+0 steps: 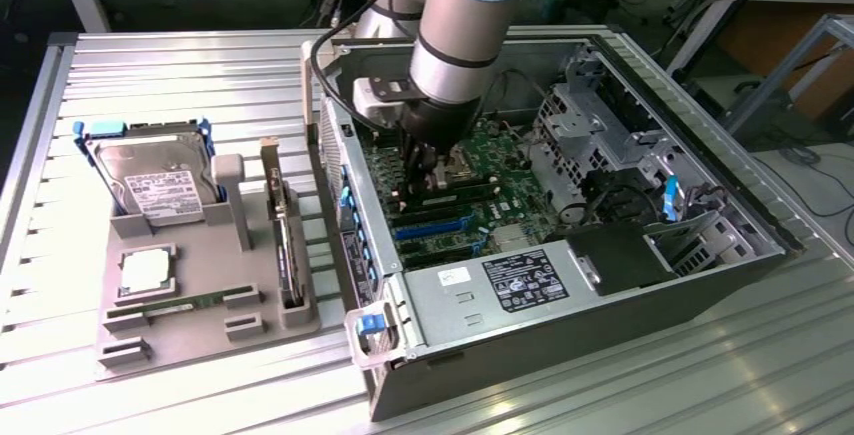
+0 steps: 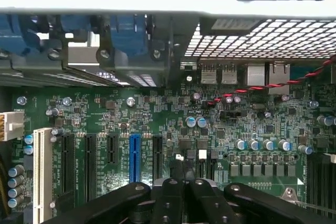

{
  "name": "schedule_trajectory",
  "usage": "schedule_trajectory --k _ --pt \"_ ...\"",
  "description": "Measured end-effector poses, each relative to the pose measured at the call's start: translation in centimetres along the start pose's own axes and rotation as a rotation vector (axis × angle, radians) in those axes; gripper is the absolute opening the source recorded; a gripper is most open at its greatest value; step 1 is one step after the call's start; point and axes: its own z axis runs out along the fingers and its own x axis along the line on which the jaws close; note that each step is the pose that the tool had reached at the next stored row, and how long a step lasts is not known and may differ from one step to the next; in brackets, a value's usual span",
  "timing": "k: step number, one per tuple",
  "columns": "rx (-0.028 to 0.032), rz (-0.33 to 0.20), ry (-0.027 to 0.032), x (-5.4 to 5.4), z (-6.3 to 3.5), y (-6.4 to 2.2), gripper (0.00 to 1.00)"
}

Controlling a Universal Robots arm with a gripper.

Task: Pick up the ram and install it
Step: 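Press down the ram until it locks into place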

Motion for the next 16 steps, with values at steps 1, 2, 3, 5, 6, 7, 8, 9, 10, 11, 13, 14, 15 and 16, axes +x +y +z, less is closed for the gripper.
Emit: schedule_trajectory --k 1,2,3,5,6,7,8,9,10,11,13,14,15,16 --pt "0.0003 0.000 -0.0003 0.0 0.01 0.00 0.10" --pt "-0.0017 0.000 -0.0038 -0.1 -0.47 -0.08 0.10" --pt "-0.0069 0.000 -0.0018 0.0 -1.15 -0.17 0.10" --pt "-0.0091 0.000 -0.0004 -0.1 -2.22 -0.26 0.10" --pt "-0.0095 0.000 0.0010 -0.1 -2.70 -0.24 0.10" --pt "-0.0110 0.000 0.0093 -0.2 -3.20 -0.33 0.10" --pt "-0.0125 0.001 0.0111 -0.2 -3.37 -0.85 0.10" --pt "-0.0136 0.001 0.0110 -0.2 -3.46 -1.33 0.10" --pt "-0.0143 0.001 0.0110 -0.1 -3.53 -2.14 0.10" --pt "-0.0144 0.001 0.0111 -0.1 -3.59 -3.27 0.10" --pt "-0.0126 0.001 0.0110 -0.1 -3.67 -4.75 0.10" --pt "0.0045 0.001 0.0114 -0.1 -3.70 -5.24 0.10" --pt "0.0394 0.000 0.0114 -0.1 -3.71 -5.59 0.10" --pt "0.0571 0.000 0.0117 -0.1 -3.72 -5.76 0.10"
